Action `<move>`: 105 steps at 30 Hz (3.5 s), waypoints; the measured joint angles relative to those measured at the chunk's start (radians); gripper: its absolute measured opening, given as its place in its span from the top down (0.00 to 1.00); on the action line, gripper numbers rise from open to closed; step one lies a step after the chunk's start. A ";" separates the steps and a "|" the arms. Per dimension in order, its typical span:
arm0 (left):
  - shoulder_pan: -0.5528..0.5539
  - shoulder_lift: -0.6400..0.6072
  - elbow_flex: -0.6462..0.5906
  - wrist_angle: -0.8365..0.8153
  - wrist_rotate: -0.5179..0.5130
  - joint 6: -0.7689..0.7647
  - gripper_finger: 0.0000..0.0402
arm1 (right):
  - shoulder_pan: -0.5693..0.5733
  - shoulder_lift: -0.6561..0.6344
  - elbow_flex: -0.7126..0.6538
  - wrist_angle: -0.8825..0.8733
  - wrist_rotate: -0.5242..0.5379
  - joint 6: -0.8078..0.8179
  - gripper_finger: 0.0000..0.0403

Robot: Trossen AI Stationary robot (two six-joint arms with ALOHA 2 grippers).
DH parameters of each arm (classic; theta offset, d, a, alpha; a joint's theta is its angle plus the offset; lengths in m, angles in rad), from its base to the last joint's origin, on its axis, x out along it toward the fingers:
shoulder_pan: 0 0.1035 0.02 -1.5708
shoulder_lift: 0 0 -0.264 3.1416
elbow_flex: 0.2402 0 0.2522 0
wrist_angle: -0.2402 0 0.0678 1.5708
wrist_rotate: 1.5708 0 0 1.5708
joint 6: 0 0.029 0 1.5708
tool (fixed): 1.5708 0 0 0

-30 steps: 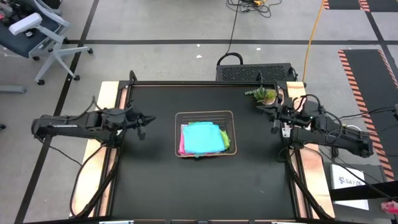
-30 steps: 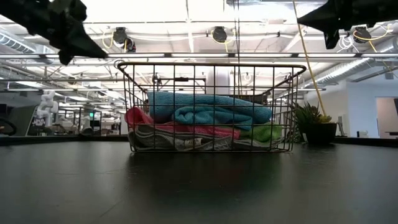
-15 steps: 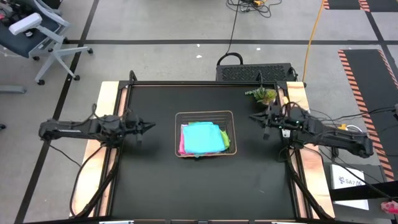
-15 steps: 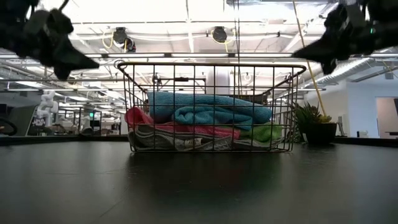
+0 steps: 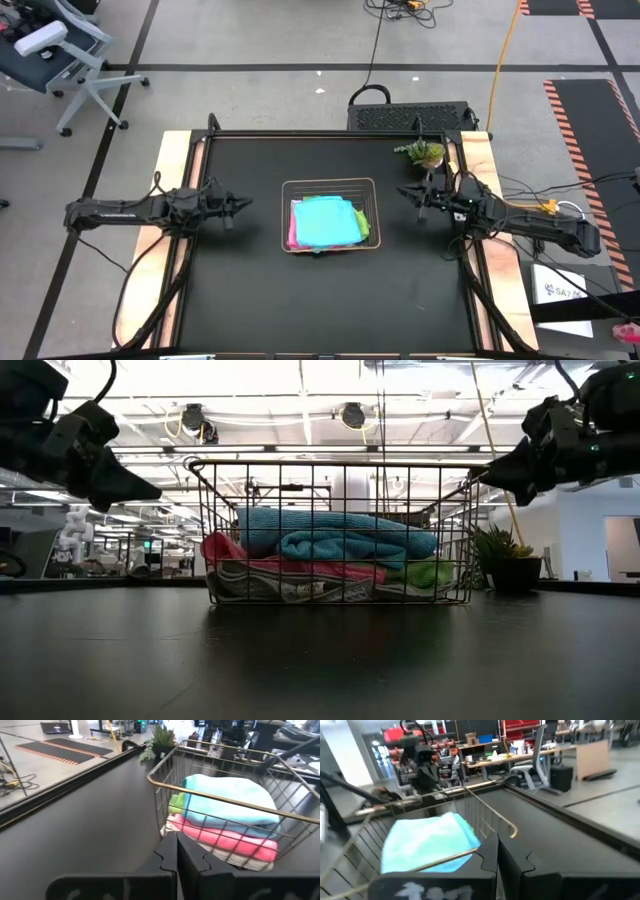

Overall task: Fold microfiber towels
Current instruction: Return to Home Position

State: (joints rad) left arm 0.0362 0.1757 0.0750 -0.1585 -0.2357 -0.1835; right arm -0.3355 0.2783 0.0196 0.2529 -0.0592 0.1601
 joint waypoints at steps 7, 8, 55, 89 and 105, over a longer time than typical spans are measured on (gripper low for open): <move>0.041 0.000 0.000 0.000 0.000 -0.012 0.96 | -0.044 -0.001 -0.001 -0.004 0.006 0.046 1.00; 0.043 0.000 0.000 0.000 0.000 -0.019 0.96 | -0.044 -0.001 -0.002 0.007 0.007 0.090 1.00; 0.043 0.001 0.000 -0.001 -0.001 -0.109 0.95 | 0.123 -0.275 -0.005 -0.126 0.110 -0.018 1.00; 0.043 0.001 -0.001 -0.001 -0.001 -0.109 0.95 | 0.174 -0.267 -0.005 -0.138 0.110 -0.012 1.00; 0.043 0.001 -0.001 -0.001 -0.001 -0.109 0.95 | 0.174 -0.267 -0.005 -0.138 0.110 -0.012 1.00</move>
State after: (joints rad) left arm 0.0788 0.1764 0.0742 -0.1593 -0.2365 -0.2924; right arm -0.1616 0.0113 0.0151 0.1150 0.0505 0.1482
